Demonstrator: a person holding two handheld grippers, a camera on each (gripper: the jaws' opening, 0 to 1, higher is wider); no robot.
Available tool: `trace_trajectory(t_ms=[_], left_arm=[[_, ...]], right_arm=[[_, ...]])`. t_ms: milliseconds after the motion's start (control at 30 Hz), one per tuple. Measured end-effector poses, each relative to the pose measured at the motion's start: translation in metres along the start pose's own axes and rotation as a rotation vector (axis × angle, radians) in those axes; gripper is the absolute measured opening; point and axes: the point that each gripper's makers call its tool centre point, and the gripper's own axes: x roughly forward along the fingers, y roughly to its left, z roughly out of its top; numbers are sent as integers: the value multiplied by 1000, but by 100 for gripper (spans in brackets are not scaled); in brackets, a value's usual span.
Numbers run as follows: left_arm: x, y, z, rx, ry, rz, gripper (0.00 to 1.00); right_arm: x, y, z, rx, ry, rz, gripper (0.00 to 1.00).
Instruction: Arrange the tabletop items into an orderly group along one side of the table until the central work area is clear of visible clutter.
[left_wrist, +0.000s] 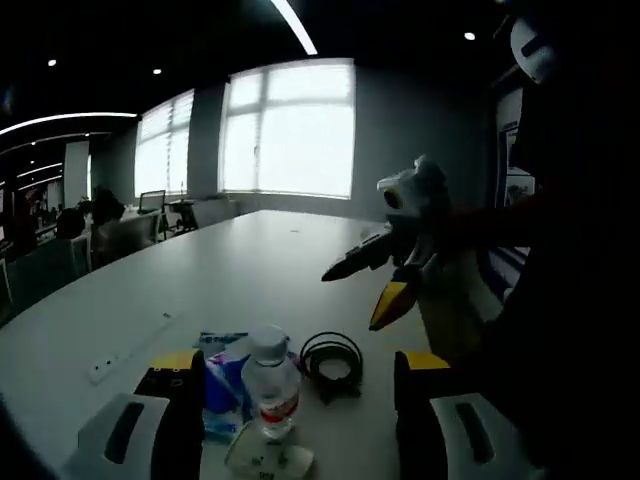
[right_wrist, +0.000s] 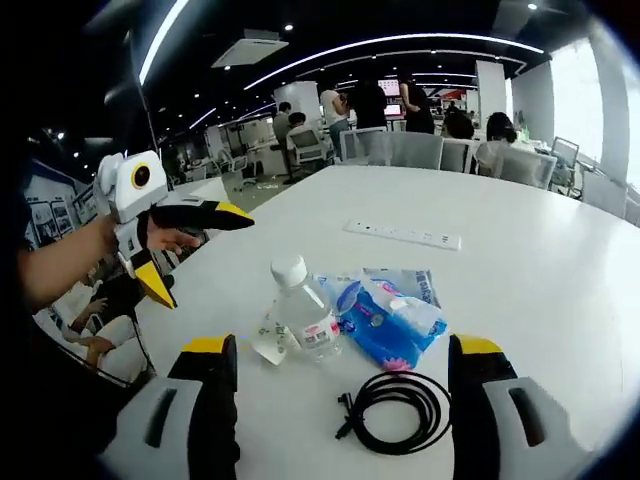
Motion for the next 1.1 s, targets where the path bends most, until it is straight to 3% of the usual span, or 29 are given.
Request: trace_trajectory(t_ms=[200, 533, 1100], left_arm=[[19, 4, 11, 28, -39, -73, 67], [47, 10, 7, 66, 10, -162, 55], [67, 15, -13, 68, 90, -263, 33]], right_arm=[[-10, 4, -5, -5, -20, 10, 92], [-20, 4, -11, -19, -50, 11, 94], [-19, -1, -24, 10, -24, 9, 91]])
